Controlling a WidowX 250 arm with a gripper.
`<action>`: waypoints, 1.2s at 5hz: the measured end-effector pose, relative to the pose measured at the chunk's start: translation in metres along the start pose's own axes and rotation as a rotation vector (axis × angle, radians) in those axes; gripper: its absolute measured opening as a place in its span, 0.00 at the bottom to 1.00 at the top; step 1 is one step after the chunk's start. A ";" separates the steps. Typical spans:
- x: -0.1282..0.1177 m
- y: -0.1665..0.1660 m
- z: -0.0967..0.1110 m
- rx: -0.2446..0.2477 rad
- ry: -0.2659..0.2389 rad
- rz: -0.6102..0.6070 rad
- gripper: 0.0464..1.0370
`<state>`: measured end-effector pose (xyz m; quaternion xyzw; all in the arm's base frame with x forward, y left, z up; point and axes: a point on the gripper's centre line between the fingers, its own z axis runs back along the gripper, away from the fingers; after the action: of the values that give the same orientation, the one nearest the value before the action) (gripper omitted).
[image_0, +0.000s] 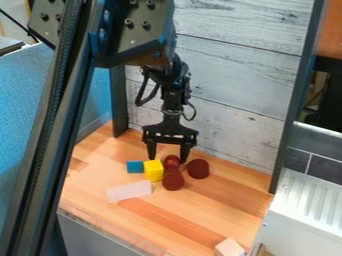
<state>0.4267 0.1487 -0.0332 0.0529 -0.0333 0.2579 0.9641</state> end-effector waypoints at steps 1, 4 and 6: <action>0.002 -0.002 -0.003 0.001 0.007 0.000 0.91; -0.004 -0.009 -0.008 0.057 0.008 -0.058 0.52; -0.023 -0.013 0.014 0.162 -0.153 -0.069 0.52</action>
<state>0.4129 0.1247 -0.0222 0.1512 -0.0841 0.2215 0.9597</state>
